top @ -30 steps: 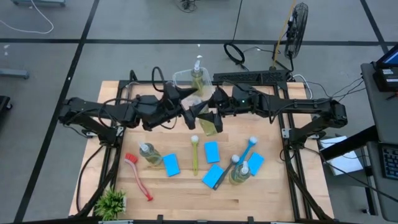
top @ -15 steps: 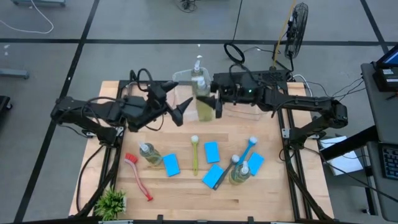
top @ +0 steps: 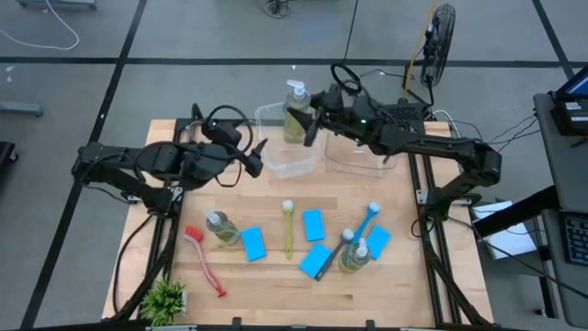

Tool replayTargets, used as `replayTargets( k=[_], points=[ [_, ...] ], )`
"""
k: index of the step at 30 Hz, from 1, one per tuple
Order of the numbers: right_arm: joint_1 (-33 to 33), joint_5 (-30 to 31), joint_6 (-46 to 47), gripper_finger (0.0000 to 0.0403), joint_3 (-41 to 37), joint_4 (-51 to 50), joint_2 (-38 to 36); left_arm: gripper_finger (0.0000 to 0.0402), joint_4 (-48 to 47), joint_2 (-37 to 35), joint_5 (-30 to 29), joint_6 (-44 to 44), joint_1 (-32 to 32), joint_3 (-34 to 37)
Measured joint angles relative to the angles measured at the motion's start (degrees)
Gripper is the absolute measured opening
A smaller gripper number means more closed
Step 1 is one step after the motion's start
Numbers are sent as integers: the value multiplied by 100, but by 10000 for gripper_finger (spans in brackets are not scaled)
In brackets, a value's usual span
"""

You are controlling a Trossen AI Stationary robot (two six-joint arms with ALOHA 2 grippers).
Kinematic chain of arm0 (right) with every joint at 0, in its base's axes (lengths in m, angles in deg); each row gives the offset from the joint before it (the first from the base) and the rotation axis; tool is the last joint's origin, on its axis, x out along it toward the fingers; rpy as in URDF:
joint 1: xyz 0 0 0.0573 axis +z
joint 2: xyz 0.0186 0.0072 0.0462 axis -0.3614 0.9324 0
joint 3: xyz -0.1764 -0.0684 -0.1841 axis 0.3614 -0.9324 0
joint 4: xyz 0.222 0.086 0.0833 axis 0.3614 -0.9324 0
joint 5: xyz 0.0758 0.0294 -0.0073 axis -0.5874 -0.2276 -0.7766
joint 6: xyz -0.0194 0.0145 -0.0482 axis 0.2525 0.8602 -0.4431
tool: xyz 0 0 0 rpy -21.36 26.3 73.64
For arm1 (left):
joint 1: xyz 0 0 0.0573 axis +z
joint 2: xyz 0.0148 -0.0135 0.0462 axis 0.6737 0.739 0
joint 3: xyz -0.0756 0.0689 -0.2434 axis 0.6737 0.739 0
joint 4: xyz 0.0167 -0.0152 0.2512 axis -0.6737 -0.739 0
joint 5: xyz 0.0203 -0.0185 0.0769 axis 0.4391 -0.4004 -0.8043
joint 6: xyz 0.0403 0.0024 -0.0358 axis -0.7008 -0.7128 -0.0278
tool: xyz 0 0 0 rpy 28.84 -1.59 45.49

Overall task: Pick & Place Kitchen Sink Supplies
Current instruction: Put the liquid dishwashing soap into the middle transparent bin

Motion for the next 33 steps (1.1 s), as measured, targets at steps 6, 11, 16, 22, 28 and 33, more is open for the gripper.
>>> replayTargets(
  k=[6,11,16,22,28,33],
  points=[
    [-141,83,-128,199,-7,34,748,392,-695,0,7,273,412,0],
    [-175,120,-376,199,-7,176,1161,392,-1149,0,407,539,669,0],
    [-175,705,-630,199,-9,174,1304,392,-1265,0,725,554,799,2],
    [-207,1008,-675,201,-123,175,1325,392,-1267,2,758,456,834,2],
    [-228,1007,-235,202,-563,665,1334,392,-1265,2,765,419,898,2],
    [-225,1279,83,203,-879,1087,1327,392,-1263,2,767,415,936,2]
  ],
)
